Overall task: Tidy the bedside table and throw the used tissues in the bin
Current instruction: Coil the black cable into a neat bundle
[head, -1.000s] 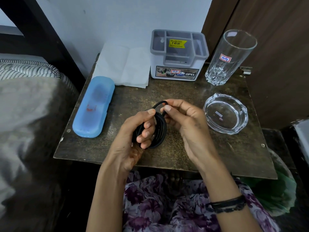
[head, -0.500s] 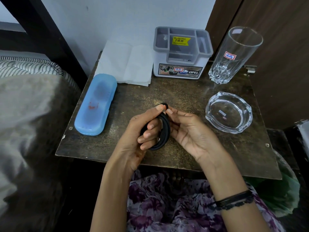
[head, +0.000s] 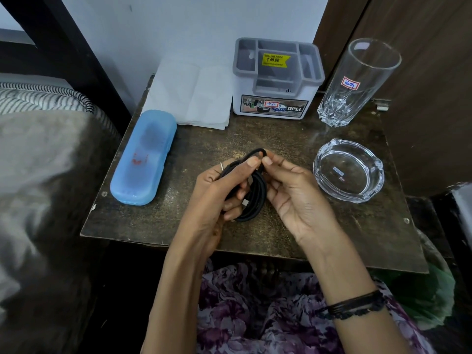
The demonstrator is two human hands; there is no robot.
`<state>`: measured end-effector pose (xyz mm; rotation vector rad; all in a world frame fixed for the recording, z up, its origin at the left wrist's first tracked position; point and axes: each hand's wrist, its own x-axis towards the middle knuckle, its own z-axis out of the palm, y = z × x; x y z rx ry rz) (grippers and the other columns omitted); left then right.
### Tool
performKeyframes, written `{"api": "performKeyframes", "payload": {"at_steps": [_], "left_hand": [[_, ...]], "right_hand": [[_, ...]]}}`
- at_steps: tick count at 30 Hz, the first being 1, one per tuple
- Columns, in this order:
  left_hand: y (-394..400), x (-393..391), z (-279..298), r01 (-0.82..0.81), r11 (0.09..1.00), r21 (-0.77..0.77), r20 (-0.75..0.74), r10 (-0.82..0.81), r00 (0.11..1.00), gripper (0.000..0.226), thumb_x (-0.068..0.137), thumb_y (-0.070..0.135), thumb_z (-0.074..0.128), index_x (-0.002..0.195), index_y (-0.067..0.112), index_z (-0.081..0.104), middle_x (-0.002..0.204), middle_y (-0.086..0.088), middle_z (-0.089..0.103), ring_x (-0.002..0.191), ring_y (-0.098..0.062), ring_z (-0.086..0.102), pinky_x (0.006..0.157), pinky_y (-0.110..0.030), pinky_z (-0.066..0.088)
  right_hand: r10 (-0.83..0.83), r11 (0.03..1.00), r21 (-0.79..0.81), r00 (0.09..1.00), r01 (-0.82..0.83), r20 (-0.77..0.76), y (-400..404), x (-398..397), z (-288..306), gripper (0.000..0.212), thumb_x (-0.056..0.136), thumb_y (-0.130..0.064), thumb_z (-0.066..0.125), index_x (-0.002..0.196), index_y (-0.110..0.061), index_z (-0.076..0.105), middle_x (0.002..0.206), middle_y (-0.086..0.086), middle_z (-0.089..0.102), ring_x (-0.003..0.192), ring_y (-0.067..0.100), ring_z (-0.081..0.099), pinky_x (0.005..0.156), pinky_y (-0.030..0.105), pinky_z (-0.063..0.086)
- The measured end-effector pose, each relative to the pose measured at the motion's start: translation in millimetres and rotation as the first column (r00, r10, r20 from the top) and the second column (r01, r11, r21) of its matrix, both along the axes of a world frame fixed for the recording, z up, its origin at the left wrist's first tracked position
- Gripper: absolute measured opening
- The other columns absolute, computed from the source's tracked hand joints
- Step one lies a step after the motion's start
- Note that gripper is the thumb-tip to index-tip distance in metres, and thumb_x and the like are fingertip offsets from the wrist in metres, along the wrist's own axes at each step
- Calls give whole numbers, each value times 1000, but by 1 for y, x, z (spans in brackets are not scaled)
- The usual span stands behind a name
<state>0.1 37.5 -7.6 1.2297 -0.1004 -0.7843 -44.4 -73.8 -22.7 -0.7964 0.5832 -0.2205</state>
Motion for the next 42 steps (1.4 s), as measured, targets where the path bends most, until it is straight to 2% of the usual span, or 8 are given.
{"api": "performKeyframes", "payload": {"at_steps": [9,13,18,23,26,32,35,42], "left_hand": [[-1,-2,-1,-32,999,16,82,31,996,29,60,37,66,65,11,55,47,9,44,32,-1,31,29,-11,25],[-1,-1,-6,-34,999,35,171,28,985,22,68,39,62,61,18,60,49,5,47,34,-3,34,32,-14,31],[0,-1,-11,-89,992,84,232,68,970,31,82,37,54,61,15,51,50,1,45,38,-6,36,38,-15,35],[-1,4,-19,-260,958,119,280,219,935,33,93,31,50,67,11,49,49,6,46,40,-5,41,42,-15,38],[0,6,-24,-333,932,143,328,273,904,35,94,31,48,64,15,48,51,9,47,49,-4,43,51,-18,40],[-3,4,-27,-317,932,175,380,233,895,35,93,35,47,65,15,45,53,9,44,53,-5,44,54,-17,39],[-2,5,-27,-350,924,153,395,268,879,40,94,34,49,61,13,38,53,0,38,50,-10,39,49,-16,35],[4,9,-24,-431,893,127,359,364,860,42,91,34,54,61,14,34,58,-8,32,54,-15,33,50,-19,33]], "right_hand": [[108,988,117,994,-103,-29,-3,-3,0,15,73,-3,58,86,-8,64,67,1,69,64,10,62,62,16,54],[198,978,-52,977,-202,-83,-6,-8,3,14,73,-4,62,84,-13,63,66,-2,68,61,6,64,58,15,53],[267,896,-309,943,-320,-201,-8,-12,5,10,85,-8,58,85,-10,68,76,2,67,72,9,62,73,21,50],[467,749,-440,866,-496,-181,-10,-16,13,36,80,-28,66,112,-14,66,100,0,72,97,12,66,91,25,50],[507,647,-523,825,-555,-248,-2,-15,13,55,70,-26,77,121,-27,57,108,-12,66,90,-2,62,80,9,49],[331,617,-667,907,-417,-261,5,-12,9,50,73,-4,76,115,-27,62,97,3,72,68,6,61,82,31,54],[342,625,-642,896,-443,-285,-1,-14,11,45,73,-1,74,108,-26,62,95,-1,68,63,9,62,77,33,57],[558,644,-505,804,-575,-206,-17,-22,18,33,76,10,66,103,-9,65,74,6,59,59,7,61,57,17,54]]}}
